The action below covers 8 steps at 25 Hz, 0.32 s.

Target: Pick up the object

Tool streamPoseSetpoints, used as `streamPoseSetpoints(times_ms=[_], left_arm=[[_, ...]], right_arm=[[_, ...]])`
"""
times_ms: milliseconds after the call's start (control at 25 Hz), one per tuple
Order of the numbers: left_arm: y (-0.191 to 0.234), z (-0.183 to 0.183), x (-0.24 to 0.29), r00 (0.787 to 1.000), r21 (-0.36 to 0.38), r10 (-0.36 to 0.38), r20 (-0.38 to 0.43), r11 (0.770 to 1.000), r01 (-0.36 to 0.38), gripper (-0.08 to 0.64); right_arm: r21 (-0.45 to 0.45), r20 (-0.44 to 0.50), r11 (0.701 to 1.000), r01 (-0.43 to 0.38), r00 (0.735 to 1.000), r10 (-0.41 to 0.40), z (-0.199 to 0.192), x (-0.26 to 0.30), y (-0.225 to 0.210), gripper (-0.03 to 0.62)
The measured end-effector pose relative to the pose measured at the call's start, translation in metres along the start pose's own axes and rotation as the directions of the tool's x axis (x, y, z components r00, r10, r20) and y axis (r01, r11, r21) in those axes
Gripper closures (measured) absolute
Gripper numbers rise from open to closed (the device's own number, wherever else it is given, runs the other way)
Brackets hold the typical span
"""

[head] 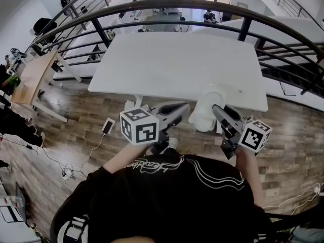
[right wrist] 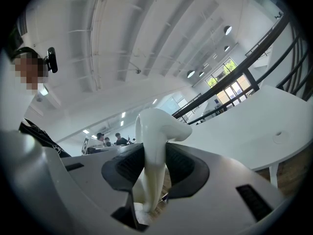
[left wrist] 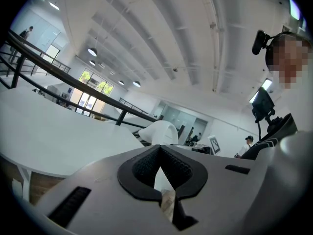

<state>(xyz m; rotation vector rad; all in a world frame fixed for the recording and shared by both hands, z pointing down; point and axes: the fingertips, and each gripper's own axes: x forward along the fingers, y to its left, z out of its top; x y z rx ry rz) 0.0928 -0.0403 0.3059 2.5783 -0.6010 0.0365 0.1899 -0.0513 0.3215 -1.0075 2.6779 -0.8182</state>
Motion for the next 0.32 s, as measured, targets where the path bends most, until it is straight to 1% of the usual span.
streamPoseSetpoints(times_ms=[320], left_arm=[[0.0017, -0.0008, 0.0013, 1.000, -0.005, -0.017, -0.008, 1.000, 0.017, 0.552]], right_arm=[[0.004, 0.000, 1.000, 0.016, 1.000, -0.016, -0.0027, -0.0004, -0.0001, 0.465]])
